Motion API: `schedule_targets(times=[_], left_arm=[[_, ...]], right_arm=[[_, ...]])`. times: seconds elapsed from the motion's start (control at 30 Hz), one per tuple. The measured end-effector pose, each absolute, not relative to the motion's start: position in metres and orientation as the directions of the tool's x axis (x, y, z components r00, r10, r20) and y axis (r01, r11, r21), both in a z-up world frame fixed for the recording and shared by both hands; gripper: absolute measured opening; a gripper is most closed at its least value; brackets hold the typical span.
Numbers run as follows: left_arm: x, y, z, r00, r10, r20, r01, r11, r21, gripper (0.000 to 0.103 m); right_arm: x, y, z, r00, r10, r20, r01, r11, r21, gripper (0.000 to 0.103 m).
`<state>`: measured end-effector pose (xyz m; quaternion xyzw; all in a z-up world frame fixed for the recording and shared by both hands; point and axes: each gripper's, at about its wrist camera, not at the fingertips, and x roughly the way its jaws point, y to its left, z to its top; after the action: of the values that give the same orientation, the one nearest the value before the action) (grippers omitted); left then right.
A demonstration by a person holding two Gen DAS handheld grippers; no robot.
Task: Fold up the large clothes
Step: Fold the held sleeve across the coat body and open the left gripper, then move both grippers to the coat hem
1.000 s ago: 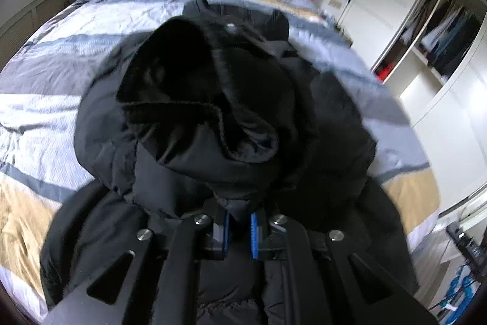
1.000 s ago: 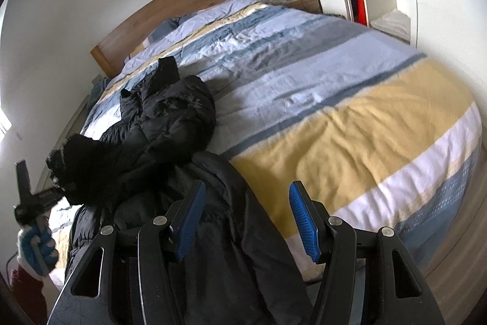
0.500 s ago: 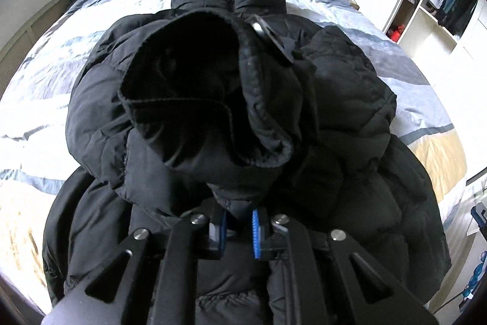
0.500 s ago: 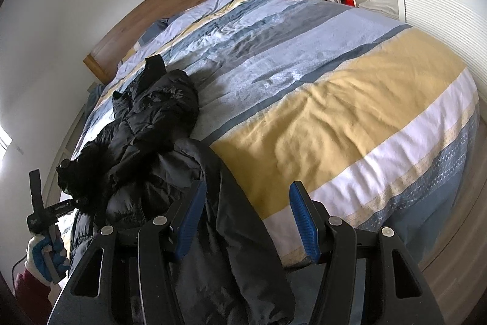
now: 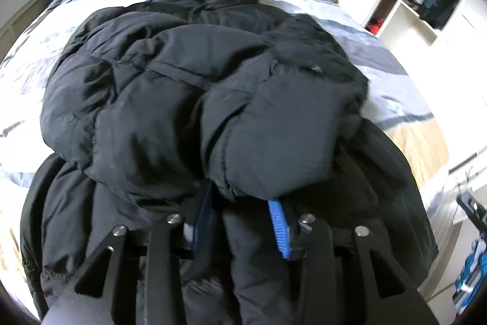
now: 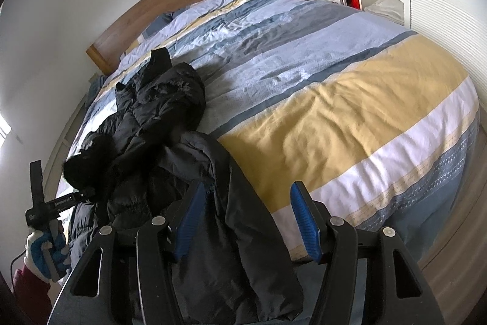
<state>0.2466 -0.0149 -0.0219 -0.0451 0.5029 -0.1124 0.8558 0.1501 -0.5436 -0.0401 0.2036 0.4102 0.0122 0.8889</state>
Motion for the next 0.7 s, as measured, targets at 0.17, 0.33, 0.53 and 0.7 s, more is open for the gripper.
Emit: schedule_targets(times=[0.17,0.33,0.53,0.7], left_arm=[[0.225,-0.017,-0.018,0.449,-0.322,-0.834,0.231,0.943,-0.240,0.037],[0.210,0.010,-0.003,0.485,-0.333,-0.809,0.241,0.940,-0.243,0.037],[0.221,0.082,0.014,0.552,-0.280,-0.785,0.138,0.960,-0.246,0.037],[0.245,0.141,0.014,0.577,-0.194,-0.794,0.027,0.975,-0.218,0.037]], right_arm=[[0.156,-0.526,-0.038,0.646,0.208,-0.735,0.097,0.932,0.349,0.059],[0.169,-0.497,-0.035,0.622,0.240,-0.745,0.025,0.945,0.325,0.059],[0.206,-0.427,-0.034,0.562,0.312,-0.766,-0.124,0.948,0.294,0.059],[0.241,-0.345,-0.012,0.523,0.414,-0.745,-0.328,0.904,0.273,0.059]])
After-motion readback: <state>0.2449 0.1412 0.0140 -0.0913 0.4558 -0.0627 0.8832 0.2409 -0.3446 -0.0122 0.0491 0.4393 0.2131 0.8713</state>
